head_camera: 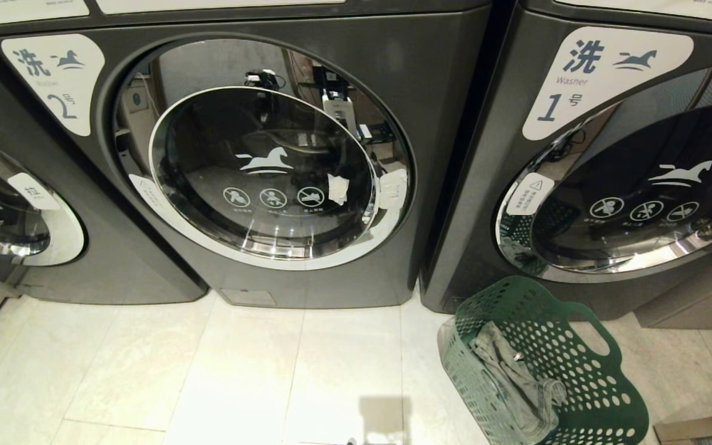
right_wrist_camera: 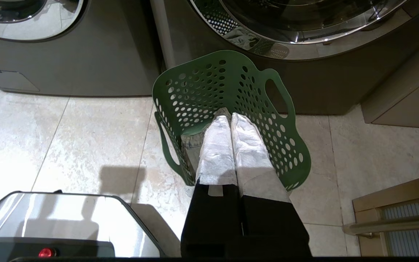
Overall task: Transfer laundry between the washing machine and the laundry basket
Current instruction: Open the lid of the washing machine
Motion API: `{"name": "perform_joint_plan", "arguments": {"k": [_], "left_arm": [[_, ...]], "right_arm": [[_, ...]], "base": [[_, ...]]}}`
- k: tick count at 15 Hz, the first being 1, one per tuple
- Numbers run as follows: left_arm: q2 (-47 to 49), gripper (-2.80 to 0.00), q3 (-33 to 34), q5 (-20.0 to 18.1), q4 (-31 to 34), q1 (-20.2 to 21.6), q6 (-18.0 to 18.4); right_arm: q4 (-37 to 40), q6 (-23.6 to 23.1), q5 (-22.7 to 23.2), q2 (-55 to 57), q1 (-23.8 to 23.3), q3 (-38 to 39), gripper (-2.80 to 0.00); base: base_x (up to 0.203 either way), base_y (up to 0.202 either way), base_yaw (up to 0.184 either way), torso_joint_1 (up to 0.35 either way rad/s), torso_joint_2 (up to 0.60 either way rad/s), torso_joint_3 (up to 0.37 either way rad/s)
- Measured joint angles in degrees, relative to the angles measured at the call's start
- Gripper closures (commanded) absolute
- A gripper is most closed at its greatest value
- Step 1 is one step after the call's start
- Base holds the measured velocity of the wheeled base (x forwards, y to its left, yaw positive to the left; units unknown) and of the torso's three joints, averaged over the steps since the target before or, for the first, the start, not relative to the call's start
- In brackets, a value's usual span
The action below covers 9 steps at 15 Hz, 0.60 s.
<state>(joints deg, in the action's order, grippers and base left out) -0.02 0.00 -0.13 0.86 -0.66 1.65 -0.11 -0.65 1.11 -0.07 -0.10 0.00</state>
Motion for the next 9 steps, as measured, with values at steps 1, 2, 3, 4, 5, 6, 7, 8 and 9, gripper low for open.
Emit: {"name": "perform_joint_plan", "arguments": {"k": [1, 2, 3, 4, 5, 6, 7, 8, 9], "left_arm": [[0.0, 0.00, 0.0, 0.0, 0.0, 0.0, 0.0], [0.0, 0.00, 0.0, 0.0, 0.0, 0.0, 0.0], [0.0, 0.00, 0.0, 0.0, 0.0, 0.0, 0.0], [0.0, 0.00, 0.0, 0.0, 0.0, 0.0, 0.0], [0.0, 0.00, 0.0, 0.0, 0.1, 0.0, 0.0], [0.0, 0.00, 0.0, 0.0, 0.0, 0.0, 0.0], [0.0, 0.00, 0.0, 0.0, 0.0, 0.0, -0.1], [0.0, 0.00, 0.0, 0.0, 0.0, -0.1, -0.1], [0.0, 0.00, 0.0, 0.0, 0.0, 0.0, -0.1]], "right_arm": [[0.0, 0.0, 0.0, 0.0, 0.0, 0.0, 0.00], [0.0, 0.0, 0.0, 0.0, 0.0, 0.0, 0.00], [0.0, 0.0, 0.0, 0.0, -0.1, 0.0, 0.00], [0.0, 0.1, 0.0, 0.0, 0.0, 0.0, 0.00], [0.0, 0.1, 0.0, 0.0, 0.0, 0.0, 0.00], [0.0, 0.1, 0.0, 0.0, 0.0, 0.0, 0.00], [0.0, 0.1, 0.0, 0.0, 0.0, 0.0, 0.00], [0.0, 0.1, 0.0, 0.0, 0.0, 0.0, 0.00], [0.0, 0.1, 0.0, 0.0, 0.0, 0.0, 0.00]], "base": [[0.000, 0.000, 0.000, 0.000, 0.00, 0.000], [-0.003, -0.051, -0.005, 0.001, 0.00, 0.007], [-0.001, -0.095, -0.004, 0.006, 0.00, 0.002], [-0.001, -0.157, -0.009, 0.004, 0.00, 0.004], [0.000, -0.188, 0.000, 0.002, 0.00, 0.006], [0.000, -0.199, 0.000, 0.002, 0.00, 0.002], [0.000, -0.195, 0.000, 0.003, 0.00, -0.002], [0.000, -0.191, 0.004, 0.002, 0.00, 0.002], [0.000, -0.196, 0.002, 0.007, 0.00, 0.002]]}}
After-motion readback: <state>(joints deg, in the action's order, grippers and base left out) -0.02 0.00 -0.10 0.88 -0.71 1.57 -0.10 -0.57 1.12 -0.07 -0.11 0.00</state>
